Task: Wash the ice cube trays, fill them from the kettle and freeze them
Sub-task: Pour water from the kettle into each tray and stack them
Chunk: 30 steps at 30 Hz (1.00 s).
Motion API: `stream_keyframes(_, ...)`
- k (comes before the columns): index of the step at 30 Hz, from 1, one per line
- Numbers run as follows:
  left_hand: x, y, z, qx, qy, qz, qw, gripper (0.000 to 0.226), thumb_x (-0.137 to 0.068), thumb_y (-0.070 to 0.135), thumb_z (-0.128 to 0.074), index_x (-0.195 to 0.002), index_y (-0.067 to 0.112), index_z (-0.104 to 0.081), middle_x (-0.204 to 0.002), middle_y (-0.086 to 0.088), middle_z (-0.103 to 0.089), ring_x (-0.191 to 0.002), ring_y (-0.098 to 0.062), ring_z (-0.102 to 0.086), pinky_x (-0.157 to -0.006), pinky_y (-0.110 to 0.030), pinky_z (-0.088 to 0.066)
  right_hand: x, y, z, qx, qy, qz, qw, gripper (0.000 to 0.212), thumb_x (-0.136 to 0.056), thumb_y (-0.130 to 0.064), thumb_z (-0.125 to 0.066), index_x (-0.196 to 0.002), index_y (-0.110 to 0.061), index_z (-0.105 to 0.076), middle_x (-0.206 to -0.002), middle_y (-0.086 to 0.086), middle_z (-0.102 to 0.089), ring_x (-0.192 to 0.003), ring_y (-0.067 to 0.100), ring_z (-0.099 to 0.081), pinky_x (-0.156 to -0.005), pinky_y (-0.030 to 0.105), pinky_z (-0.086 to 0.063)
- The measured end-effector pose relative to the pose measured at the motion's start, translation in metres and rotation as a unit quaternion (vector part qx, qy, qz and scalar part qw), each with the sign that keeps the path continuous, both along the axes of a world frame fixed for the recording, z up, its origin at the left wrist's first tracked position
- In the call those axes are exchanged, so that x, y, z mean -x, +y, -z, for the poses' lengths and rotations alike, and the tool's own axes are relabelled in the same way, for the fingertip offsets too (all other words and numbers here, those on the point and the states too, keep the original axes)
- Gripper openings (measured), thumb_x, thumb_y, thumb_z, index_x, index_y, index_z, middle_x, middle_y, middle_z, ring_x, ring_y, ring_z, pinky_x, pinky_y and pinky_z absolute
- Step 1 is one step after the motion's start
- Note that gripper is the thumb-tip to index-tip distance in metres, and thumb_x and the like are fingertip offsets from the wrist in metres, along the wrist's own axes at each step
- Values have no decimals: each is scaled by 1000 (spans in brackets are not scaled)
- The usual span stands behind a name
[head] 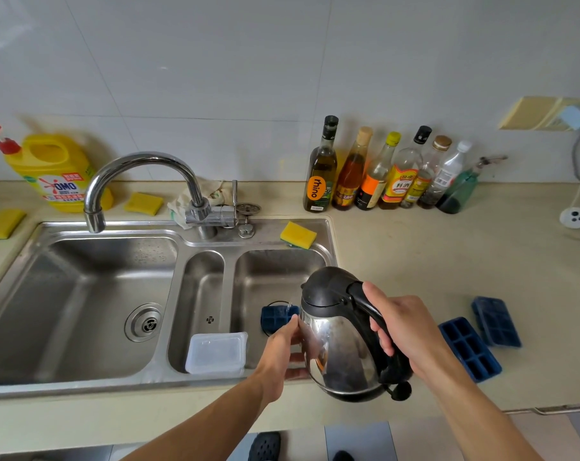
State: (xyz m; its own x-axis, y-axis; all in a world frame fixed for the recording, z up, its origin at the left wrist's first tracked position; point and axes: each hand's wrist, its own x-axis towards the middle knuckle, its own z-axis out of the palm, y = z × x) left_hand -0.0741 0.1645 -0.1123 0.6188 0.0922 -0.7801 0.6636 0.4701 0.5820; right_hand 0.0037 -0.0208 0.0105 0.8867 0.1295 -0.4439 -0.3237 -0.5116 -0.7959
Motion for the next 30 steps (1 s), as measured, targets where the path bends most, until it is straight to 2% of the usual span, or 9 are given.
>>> stream_keyframes(6,-5,3,0,-14,-15,15,1000,49,-100,59,-45,-113,20,-71,-96,-2,-80,-102,-27,-71,-75,-37,-58,0,-2,1,-6,-16,6,1000,67,-92,-69,-56,-46,-19,-60,-44,8,-50,-39,21,-44,-47,28,-42)
stream_keyframes(11,-13,8,1,-35,-46,28,998,44,-102,55,-45,-114,21,-71,-99,-1,-79,-97,-24,-74,-71,-34,-60,-1,-3,4,-21,-27,18,999,67,-92,-67,-56,-46,-20,-62,-44,7,-50,-39,21,-45,-45,27,-42)
stream_keyframes(15,-24,19,-2,-81,-114,57,989,38,-105,44,-48,-111,14,-70,-103,-6,-78,-99,-25,-74,-82,-38,-60,-5,-9,8,-46,-40,50,997,68,-90,-71,-55,-48,-19,-63,-45,8,-52,-39,20,-47,-43,25,-44)
stream_keyframes(17,-32,25,-8,-118,-143,60,981,29,-104,36,-53,-108,13,-71,-102,-9,-77,-103,-29,-72,-88,-40,-61,-9,-12,10,-64,-49,75,994,69,-88,-74,-55,-49,-18,-63,-45,10,-51,-40,21,-48,-43,25,-44)
stream_keyframes(20,-52,33,-21,-166,-177,72,967,24,-103,26,-57,-110,9,-71,-113,-16,-73,-113,-32,-67,-95,-43,-58,-17,-18,15,-75,-64,108,989,73,-81,-83,-52,-52,-17,-64,-46,10,-52,-42,22,-50,-46,28,-46)
stream_keyframes(24,-88,39,-51,-176,-236,120,948,21,-104,25,-56,-115,16,-72,-117,-4,-73,-114,-23,-67,-95,-44,-57,-33,-28,29,-79,-89,144,982,76,-78,-86,-51,-53,-15,-64,-46,12,-54,-42,22,-51,-49,31,-46)
stream_keyframes(27,-118,32,-67,-183,-266,201,925,23,-105,25,-54,-121,25,-70,-115,5,-74,-111,-11,-68,-91,-34,-58,-51,-40,39,-83,-88,174,977,73,-80,-81,-53,-53,-14,-63,-48,14,-55,-43,23,-52,-50,34,-48)
stream_keyframes(30,-148,17,-72,-231,-266,260,899,31,-105,28,-54,-133,24,-65,-121,3,-72,-116,-15,-65,-99,-37,-55,-81,-53,43,-90,-89,174,977,68,-80,-77,-53,-52,-16,-64,-49,11,-58,-43,21,-55,-52,31,-50)
